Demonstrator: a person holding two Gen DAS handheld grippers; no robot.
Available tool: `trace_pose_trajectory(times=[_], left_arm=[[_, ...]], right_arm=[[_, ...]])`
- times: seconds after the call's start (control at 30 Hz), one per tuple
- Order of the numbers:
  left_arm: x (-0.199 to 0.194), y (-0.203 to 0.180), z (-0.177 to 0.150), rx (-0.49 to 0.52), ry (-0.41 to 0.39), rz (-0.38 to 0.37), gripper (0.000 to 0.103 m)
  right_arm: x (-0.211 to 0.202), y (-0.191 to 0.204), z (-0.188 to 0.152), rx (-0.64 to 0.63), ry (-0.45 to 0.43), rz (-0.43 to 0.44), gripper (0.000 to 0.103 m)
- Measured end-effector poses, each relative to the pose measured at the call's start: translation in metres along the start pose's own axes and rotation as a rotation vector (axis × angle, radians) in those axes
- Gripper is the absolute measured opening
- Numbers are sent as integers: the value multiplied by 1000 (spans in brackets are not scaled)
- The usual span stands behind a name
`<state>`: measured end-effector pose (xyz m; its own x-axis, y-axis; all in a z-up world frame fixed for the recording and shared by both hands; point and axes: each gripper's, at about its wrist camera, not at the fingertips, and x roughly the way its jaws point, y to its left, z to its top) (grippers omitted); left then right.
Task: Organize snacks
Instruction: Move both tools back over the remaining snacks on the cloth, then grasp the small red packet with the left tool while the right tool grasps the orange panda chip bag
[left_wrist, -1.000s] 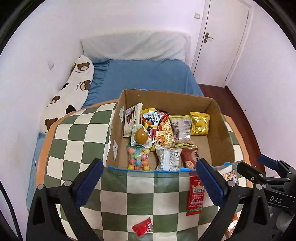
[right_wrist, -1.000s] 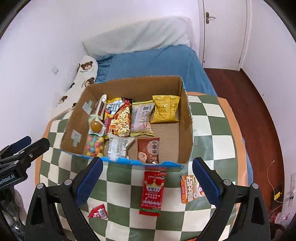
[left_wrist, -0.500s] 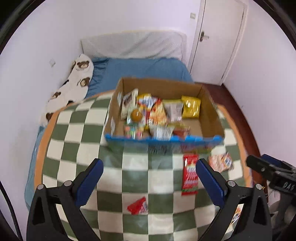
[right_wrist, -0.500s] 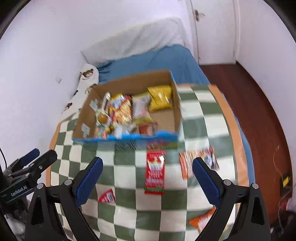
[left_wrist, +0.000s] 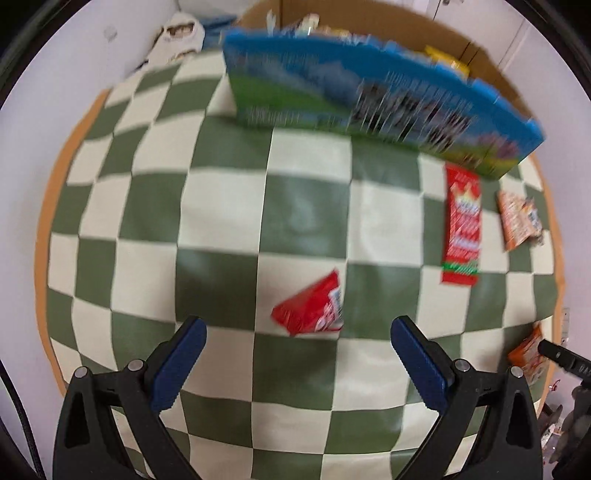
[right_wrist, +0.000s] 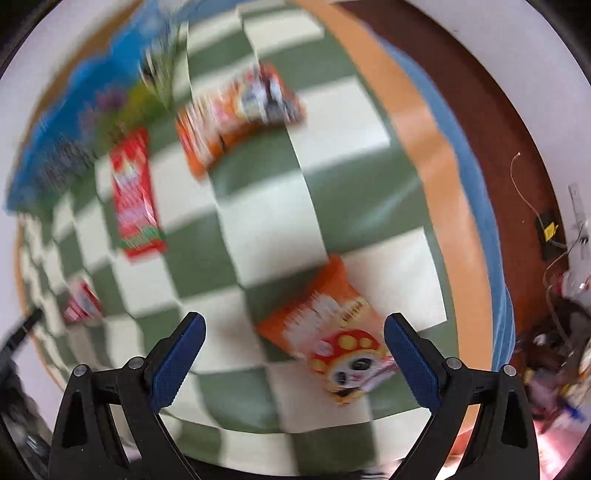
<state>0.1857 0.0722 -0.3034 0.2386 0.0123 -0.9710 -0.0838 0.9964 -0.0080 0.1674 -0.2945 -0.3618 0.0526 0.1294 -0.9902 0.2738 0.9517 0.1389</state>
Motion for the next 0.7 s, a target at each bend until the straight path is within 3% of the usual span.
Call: trace_pose_trajectory(times=[0.07,0.13,0.17,0.27,0.4,0.5,0.63,0.7], left_arm=[[13,2,-6,-6,35,3,102],[22,5,-11,-13,60,8,102],[24,7,-12,-15,65,10,102],[29,14,-14,-29,80,17,102],[31,20,-10,-24,85,19,102],[36,13,-4,24,97,16,102],[56,6,5,26,173,-47,102],[69,4,8,15,207,-88,94]], right_arm=[[19,-1,-8,-48,26,-63,99],[33,-4,-14,-39,43,-71,96],[39,-6,-16,-6,51,-38,91],[55,-5,-20,99,104,104,91],[61,18,-21,103,133,237,91],[57,27,-19,69,119,222,91],[57,31,-15,48,127,199,91],[59,36,-10,52,134,187,91]])
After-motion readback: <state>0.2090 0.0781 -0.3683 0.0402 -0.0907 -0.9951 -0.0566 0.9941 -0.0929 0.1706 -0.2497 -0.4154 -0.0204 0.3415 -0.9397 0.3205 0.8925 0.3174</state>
